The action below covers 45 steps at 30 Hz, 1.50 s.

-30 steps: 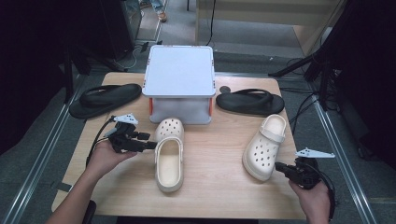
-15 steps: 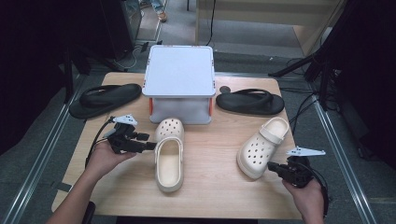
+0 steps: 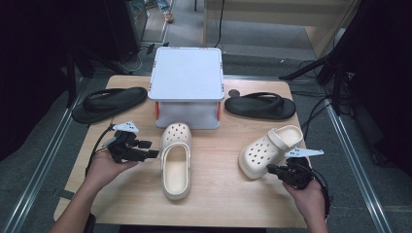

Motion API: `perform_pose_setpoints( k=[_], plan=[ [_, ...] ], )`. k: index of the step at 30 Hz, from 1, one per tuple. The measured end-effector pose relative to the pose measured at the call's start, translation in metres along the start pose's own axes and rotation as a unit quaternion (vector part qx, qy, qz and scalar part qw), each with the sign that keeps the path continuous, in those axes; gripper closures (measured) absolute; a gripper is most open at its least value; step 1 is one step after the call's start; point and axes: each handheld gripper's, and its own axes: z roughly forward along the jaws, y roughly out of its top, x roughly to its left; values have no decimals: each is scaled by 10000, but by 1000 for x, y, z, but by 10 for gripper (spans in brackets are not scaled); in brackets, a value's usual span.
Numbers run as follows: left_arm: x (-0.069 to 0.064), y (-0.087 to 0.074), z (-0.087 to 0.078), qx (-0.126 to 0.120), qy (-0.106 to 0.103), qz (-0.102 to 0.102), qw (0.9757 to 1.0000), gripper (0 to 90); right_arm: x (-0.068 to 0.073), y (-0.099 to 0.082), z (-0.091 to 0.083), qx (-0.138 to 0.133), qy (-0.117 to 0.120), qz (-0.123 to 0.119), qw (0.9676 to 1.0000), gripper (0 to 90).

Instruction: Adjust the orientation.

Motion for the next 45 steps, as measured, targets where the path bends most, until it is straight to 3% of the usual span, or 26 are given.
perform_pose_setpoints(
  k=[19, 30, 45],
  plan=[
    [-5, -14, -8, -41, 83, -80, 9999, 428, 20, 28, 32, 45, 144, -362, 9992, 900],
    [-9, -23, -14, -96, 140, -171, 9997, 426, 30, 46, 51, 25, 102, -448, 9989, 900],
    [-16, -34, -18, -85, 189, -242, 9995, 426, 33, 65, 69, -15, 38, -457, 9989, 900]
  ],
)
